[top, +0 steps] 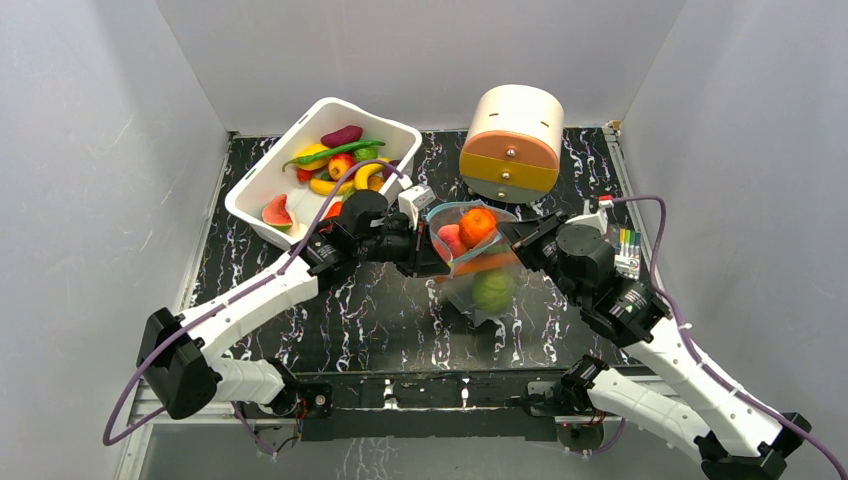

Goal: Place the food in the zip-top bag and seal the zipper
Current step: Place the fake fruit at the corner of the board, then zip the zipper food storage bag at the center of the board.

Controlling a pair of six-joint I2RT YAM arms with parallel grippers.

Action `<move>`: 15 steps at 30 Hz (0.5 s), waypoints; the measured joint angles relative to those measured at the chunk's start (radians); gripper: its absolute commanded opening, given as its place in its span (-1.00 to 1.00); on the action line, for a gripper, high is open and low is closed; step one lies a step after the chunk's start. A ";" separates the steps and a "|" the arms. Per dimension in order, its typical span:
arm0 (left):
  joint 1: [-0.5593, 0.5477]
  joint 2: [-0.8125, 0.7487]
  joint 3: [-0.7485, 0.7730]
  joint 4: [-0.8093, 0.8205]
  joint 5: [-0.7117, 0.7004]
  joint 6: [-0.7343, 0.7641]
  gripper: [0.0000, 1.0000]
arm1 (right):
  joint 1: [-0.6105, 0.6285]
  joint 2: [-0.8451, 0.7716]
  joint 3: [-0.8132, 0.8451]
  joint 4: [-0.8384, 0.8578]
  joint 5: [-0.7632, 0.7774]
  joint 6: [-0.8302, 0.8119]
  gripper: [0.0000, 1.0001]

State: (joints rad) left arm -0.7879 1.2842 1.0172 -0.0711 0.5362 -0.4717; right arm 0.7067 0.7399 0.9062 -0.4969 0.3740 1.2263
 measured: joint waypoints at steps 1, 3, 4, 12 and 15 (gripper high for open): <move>0.000 -0.003 0.009 -0.018 -0.003 0.015 -1.00 | 0.000 -0.013 -0.011 -0.002 0.001 0.003 -0.94; 0.000 -0.005 0.029 -0.050 -0.006 0.047 -1.00 | 0.000 -0.040 -0.032 -0.006 0.001 0.004 -0.76; 0.000 -0.005 0.041 -0.068 -0.009 0.064 -1.00 | 0.000 -0.054 -0.040 -0.012 0.001 0.003 -0.67; 0.000 -0.005 0.085 -0.151 -0.012 0.192 -1.00 | 0.000 -0.144 -0.047 -0.081 -0.001 -0.100 -0.12; 0.000 -0.005 0.090 -0.169 -0.004 0.237 -1.00 | 0.000 -0.173 -0.047 -0.098 -0.021 -0.214 -0.05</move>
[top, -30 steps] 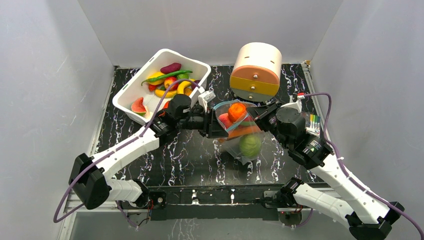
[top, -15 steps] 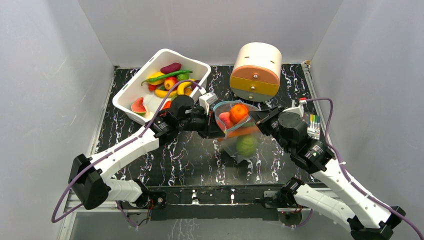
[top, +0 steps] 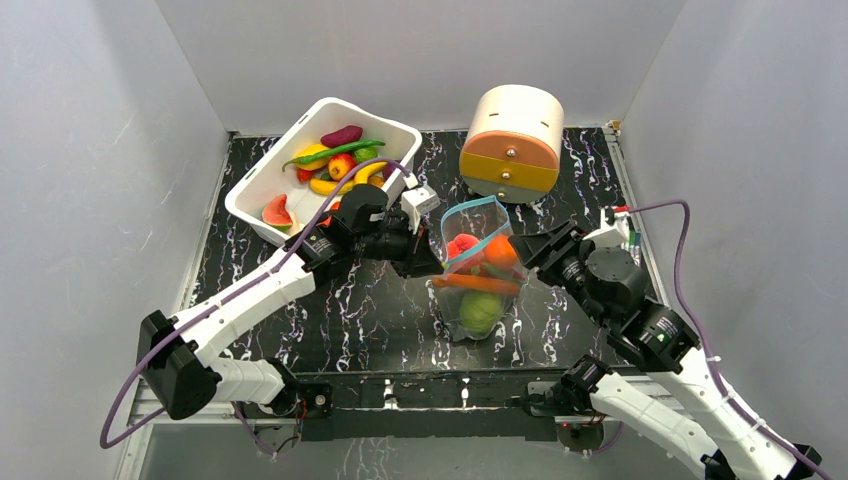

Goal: Place the food in the zip-top bag and seal the zipper
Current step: Zip the zipper food storage bag at the center of the board.

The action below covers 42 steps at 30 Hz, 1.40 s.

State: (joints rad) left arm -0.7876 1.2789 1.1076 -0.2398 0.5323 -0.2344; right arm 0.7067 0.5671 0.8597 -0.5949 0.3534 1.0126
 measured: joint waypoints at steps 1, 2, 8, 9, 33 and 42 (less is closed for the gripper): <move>0.000 0.000 0.001 -0.006 0.005 0.016 -1.00 | 0.000 -0.009 0.000 -0.002 -0.014 -0.055 -0.02; 0.000 0.000 0.003 -0.011 0.011 0.033 -1.00 | 0.000 -0.013 0.001 -0.003 -0.029 -0.103 -0.01; 0.000 0.000 0.050 -0.060 0.044 0.144 -1.00 | 0.000 0.018 0.120 -0.029 -0.150 -0.495 0.04; 0.000 -0.001 0.057 -0.064 0.048 0.159 -1.00 | 0.000 0.022 0.141 -0.026 -0.166 -0.541 0.05; 0.000 -0.017 0.123 -0.093 0.124 0.296 -1.00 | 0.000 0.320 0.212 0.056 -0.749 -1.180 0.11; 0.000 -0.016 0.123 -0.093 0.175 0.317 -1.00 | 0.000 0.325 0.198 0.092 -0.846 -1.323 0.04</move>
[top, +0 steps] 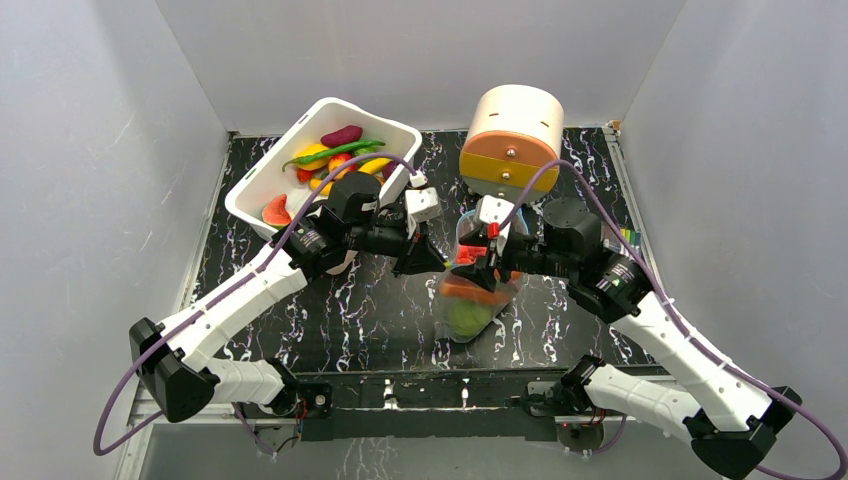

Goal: Place the food in the zip-top bag and seal the zipper
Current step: Zip the zipper food storage bag at the center of the board.

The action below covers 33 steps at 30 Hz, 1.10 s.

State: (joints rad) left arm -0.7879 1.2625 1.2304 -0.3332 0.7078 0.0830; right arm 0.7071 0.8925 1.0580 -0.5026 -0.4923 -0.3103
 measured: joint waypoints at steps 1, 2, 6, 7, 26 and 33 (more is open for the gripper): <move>0.000 0.000 0.000 0.000 0.003 0.003 -1.00 | 0.000 0.000 -0.003 0.004 -0.010 -0.010 0.04; 0.000 0.000 0.000 0.000 0.008 0.004 -1.00 | 0.000 0.002 -0.008 0.008 -0.021 -0.024 0.03; 0.000 0.000 0.000 0.000 0.019 0.011 -1.00 | 0.000 0.021 -0.020 0.007 -0.072 -0.080 0.03; 0.000 0.000 0.000 0.000 0.019 0.013 -1.00 | 0.000 0.027 -0.023 0.005 -0.083 -0.092 0.03; 0.000 -0.006 -0.003 -0.013 0.027 0.029 -0.77 | 0.004 0.067 -0.034 -0.019 -0.140 -0.210 -1.00; 0.000 -0.039 -0.008 -0.008 0.013 -0.015 -0.26 | 0.005 0.056 -0.045 -0.016 -0.137 -0.210 -1.00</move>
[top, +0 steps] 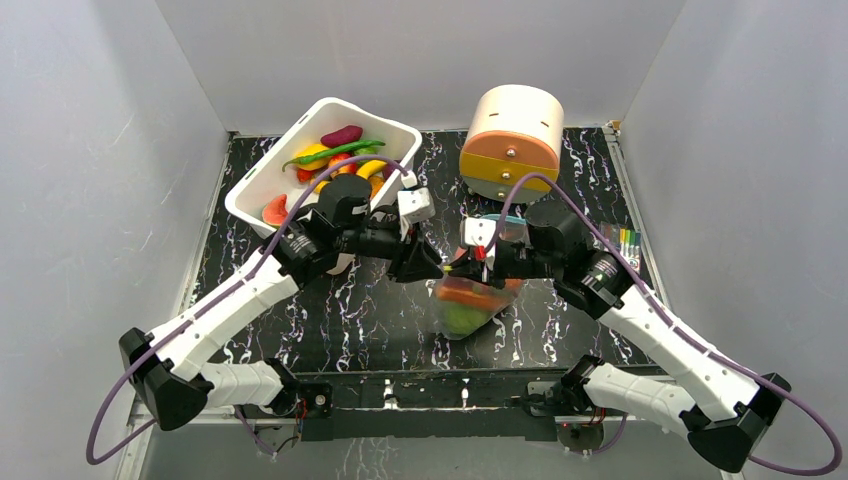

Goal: Place the food in the zip-top bag and seal the zipper
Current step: Zip the zipper food storage bag at the center of the board.

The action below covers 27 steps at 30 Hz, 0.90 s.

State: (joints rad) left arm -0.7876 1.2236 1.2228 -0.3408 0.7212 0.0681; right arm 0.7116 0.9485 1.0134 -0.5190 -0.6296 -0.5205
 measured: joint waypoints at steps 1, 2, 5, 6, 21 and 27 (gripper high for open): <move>0.000 -0.007 -0.003 0.003 -0.001 -0.004 -0.19 | 0.000 -0.006 -0.003 0.003 0.002 0.002 -1.00; 0.000 -0.017 -0.010 0.010 -0.003 -0.010 -0.11 | 0.000 -0.016 -0.011 0.008 0.003 0.004 -1.00; 0.000 -0.040 -0.036 0.020 -0.008 -0.024 -0.02 | 0.000 -0.046 -0.026 0.012 0.006 0.014 -1.00; 0.000 -0.044 -0.045 0.023 -0.011 -0.027 -0.01 | 0.000 -0.053 -0.028 0.014 0.006 0.018 -1.00; 0.000 -0.027 -0.126 0.135 -0.020 -0.072 -0.78 | 0.000 -0.058 -0.042 0.076 0.002 0.088 -1.00; 0.000 -0.023 -0.147 0.170 -0.005 -0.080 -1.00 | -0.004 -0.060 -0.052 0.088 0.002 0.110 -1.00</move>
State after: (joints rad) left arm -0.7879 1.2007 1.0760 -0.1707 0.7166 -0.0120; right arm 0.7074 0.8890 0.9615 -0.4313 -0.6281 -0.4103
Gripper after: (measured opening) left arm 0.008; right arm 0.036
